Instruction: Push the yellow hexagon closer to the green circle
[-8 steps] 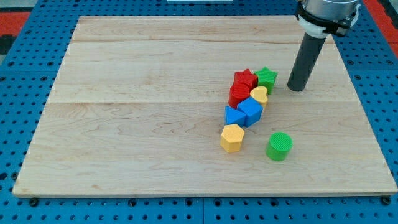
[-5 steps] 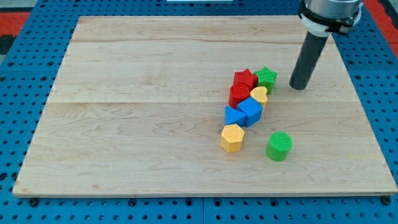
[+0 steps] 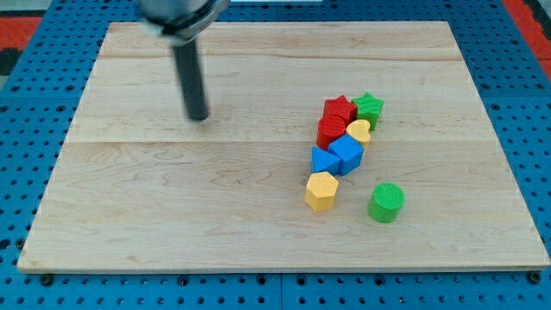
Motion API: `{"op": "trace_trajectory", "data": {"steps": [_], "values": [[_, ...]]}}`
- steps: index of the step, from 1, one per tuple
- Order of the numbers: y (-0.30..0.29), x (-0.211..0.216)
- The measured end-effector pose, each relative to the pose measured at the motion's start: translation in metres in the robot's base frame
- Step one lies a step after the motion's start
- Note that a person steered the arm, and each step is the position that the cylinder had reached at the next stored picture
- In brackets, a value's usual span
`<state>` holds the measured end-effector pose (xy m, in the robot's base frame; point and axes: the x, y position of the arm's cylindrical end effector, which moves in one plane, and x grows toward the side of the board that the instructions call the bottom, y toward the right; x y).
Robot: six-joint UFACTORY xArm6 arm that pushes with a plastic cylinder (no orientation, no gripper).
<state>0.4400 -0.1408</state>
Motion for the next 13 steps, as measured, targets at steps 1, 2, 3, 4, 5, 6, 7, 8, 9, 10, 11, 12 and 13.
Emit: {"op": "trace_trajectory", "data": {"steps": [1,2,3,4,5,6,7,8,9,10,11,12,13], "values": [[-0.046,0.11],[-0.016,0.167],[0.023,0.133],[0.062,0.114],[0.062,0.091],[0.062,0.071],[0.064,0.072],[0.064,0.064],[0.088,0.065],[0.093,0.107],[0.135,0.09],[0.18,0.087],[0.162,0.092]]}}
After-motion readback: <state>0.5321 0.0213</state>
